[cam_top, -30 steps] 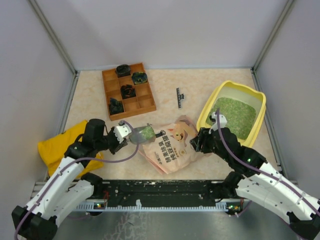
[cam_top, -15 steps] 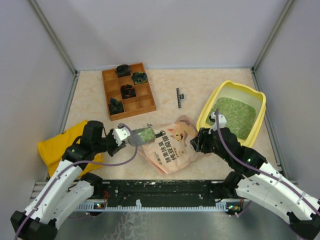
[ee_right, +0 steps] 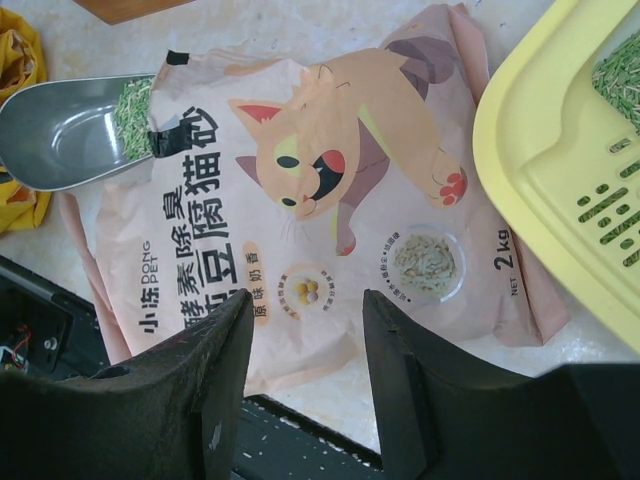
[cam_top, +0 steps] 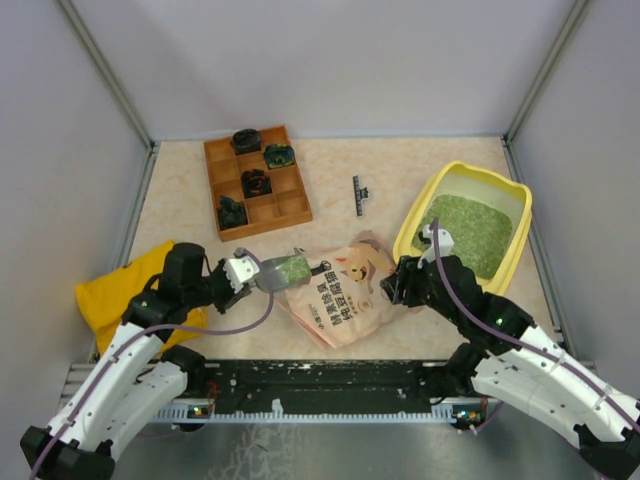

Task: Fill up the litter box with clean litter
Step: 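Scoop the cat litter from the cat litter bag.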

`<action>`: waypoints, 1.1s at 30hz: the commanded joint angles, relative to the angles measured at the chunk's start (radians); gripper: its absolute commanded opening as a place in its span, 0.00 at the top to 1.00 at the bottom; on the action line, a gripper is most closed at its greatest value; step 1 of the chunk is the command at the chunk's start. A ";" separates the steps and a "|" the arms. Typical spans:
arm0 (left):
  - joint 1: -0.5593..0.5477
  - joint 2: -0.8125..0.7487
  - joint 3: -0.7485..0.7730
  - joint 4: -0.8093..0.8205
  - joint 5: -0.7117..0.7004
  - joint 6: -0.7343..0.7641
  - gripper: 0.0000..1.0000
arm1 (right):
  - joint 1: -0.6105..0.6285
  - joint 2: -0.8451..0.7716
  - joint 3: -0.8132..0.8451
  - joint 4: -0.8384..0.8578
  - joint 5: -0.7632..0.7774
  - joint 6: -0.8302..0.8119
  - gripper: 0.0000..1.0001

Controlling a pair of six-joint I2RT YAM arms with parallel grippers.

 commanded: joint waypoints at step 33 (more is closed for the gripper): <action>0.005 -0.105 0.073 -0.049 0.011 0.035 0.99 | -0.006 0.035 0.043 0.039 -0.021 -0.016 0.52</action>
